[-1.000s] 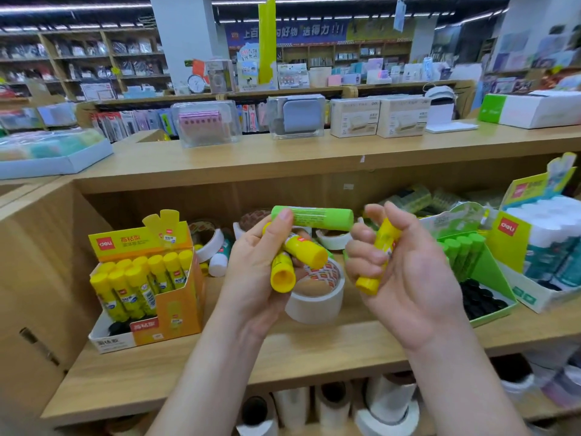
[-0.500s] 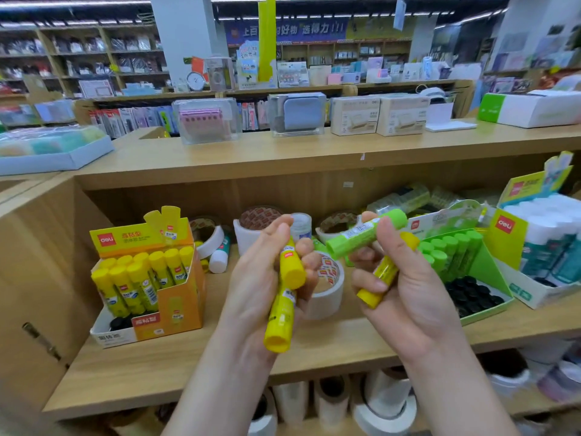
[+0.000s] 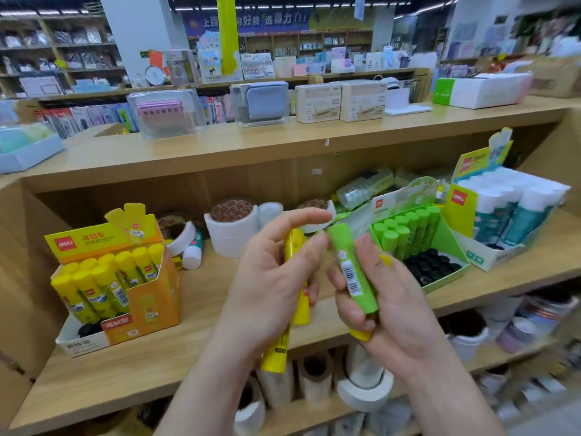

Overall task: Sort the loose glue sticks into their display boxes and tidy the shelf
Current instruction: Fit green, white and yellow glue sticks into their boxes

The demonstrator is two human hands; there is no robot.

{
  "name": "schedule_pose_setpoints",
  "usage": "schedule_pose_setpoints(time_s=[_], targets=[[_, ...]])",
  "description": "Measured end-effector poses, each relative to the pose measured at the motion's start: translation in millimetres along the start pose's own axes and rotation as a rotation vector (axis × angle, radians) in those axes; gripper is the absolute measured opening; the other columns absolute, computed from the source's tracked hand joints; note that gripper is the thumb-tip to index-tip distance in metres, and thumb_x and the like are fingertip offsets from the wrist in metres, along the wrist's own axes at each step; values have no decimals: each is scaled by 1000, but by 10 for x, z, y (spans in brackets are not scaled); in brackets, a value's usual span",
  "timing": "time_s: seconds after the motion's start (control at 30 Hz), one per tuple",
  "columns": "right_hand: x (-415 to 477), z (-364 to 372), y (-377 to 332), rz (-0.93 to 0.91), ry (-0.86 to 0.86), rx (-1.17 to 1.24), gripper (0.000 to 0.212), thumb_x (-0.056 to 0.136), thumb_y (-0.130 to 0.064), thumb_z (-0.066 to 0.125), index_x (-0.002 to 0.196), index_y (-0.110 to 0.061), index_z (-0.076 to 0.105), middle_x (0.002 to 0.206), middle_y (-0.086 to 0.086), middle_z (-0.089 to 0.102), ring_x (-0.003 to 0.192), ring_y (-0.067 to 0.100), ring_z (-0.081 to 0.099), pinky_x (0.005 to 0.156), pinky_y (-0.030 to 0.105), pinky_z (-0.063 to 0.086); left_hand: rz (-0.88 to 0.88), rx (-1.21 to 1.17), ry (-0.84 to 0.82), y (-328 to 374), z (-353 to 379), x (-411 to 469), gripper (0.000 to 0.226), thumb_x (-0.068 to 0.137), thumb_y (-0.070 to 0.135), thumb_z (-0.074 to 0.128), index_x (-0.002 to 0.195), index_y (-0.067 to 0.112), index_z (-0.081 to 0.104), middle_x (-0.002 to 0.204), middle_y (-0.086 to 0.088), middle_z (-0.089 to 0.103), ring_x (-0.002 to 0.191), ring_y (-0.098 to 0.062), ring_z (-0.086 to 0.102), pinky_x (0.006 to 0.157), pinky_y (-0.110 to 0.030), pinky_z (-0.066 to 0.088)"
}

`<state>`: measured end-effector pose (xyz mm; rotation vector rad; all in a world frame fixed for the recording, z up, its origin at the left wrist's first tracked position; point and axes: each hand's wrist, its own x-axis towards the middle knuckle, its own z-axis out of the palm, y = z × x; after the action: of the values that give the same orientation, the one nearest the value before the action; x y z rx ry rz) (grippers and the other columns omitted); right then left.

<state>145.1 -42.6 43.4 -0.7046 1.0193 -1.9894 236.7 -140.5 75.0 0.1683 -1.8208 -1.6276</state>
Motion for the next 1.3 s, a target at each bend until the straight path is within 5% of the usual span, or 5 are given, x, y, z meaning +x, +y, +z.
schedule_pose_setpoints(time_s=[0.17, 0.43, 0.73, 0.93, 1.3], targets=[[-128, -109, -34, -57, -12, -69, 31, 83, -46, 61, 75, -16, 68, 64, 6, 54, 38, 11, 46, 33, 13, 23, 77, 124, -35, -56, 109, -61, 23, 80, 22, 64, 102, 17, 64, 53, 6, 58, 43, -10, 46, 43, -22, 41], [-337, -452, -199, -58, -62, -359, 51, 72, -54, 73, 119, -36, 65, 68, 5, 63, 50, 10, 48, 45, 24, 32, 84, 100, -125, -263, 362, -172, 23, 83, 18, 65, 105, 21, 66, 55, 5, 57, 49, -6, 51, 52, -16, 43], [-183, -1258, -739, -389, 493, -548, 22, 74, -28, 74, 94, -28, 64, 88, 6, 73, 62, 15, 64, 42, 18, 40, 82, 585, 28, -673, 786, -8, 25, 85, 34, 67, 106, 45, 58, 59, 5, 54, 50, -7, 46, 54, -29, 43], [188, -1556, -778, -419, 379, -918, 18, 81, -24, 75, 94, -33, 67, 80, -9, 71, 74, 14, 70, 75, 38, 57, 57, 791, 108, -903, 950, 281, 46, 88, 40, 60, 127, 57, 43, 65, 0, 57, 69, -17, 63, 67, -40, 54], [515, -1672, -692, -482, 139, -1250, 21, 78, -34, 75, 95, -34, 63, 84, -14, 65, 83, 15, 62, 75, 39, 52, 16, 877, 189, -987, 1052, 318, 47, 91, 36, 58, 131, 56, 44, 115, 18, 65, 102, 0, 61, 85, -32, 52]])
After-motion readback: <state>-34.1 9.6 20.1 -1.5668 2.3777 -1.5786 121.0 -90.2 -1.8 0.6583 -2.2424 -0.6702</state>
